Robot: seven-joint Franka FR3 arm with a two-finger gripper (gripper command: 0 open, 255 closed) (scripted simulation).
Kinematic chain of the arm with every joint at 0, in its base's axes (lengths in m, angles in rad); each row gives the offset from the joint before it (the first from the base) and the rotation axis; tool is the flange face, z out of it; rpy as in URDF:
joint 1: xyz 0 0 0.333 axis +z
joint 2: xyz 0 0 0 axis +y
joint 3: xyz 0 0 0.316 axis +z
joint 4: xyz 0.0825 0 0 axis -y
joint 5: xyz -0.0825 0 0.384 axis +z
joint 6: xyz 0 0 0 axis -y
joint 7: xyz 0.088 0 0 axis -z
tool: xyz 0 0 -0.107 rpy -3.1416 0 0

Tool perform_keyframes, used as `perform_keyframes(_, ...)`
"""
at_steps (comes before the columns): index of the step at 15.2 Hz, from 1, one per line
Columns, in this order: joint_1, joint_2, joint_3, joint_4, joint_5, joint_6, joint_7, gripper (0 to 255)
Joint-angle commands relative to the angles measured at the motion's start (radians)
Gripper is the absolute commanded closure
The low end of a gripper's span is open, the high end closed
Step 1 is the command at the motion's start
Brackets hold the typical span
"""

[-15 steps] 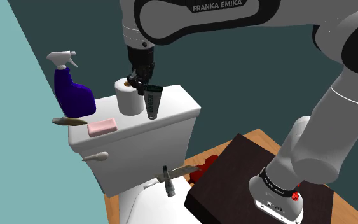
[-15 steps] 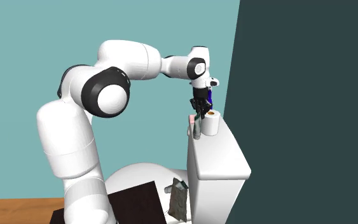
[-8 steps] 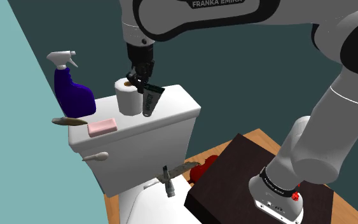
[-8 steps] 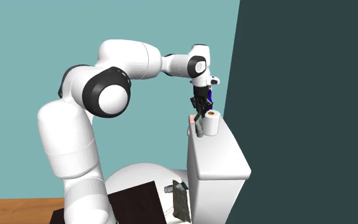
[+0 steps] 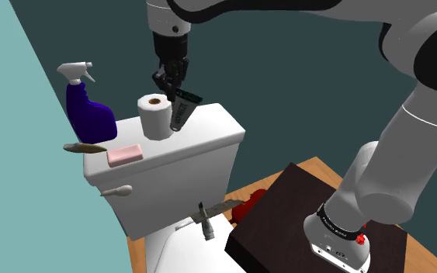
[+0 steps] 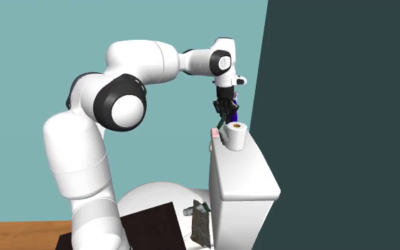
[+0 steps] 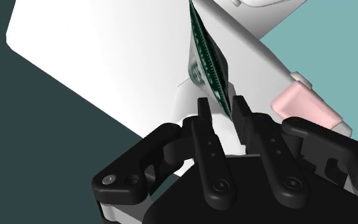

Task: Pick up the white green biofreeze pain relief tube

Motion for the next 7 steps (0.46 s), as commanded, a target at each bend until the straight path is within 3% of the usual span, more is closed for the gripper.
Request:
perform_keyframes(1,0.002,0.006,0.002,0.034,-0.002,-0.028,0.001,255)
perform_keyframes(7,0.005,0.020,0.003,0.107,-0.005,-0.088,0.001,255)
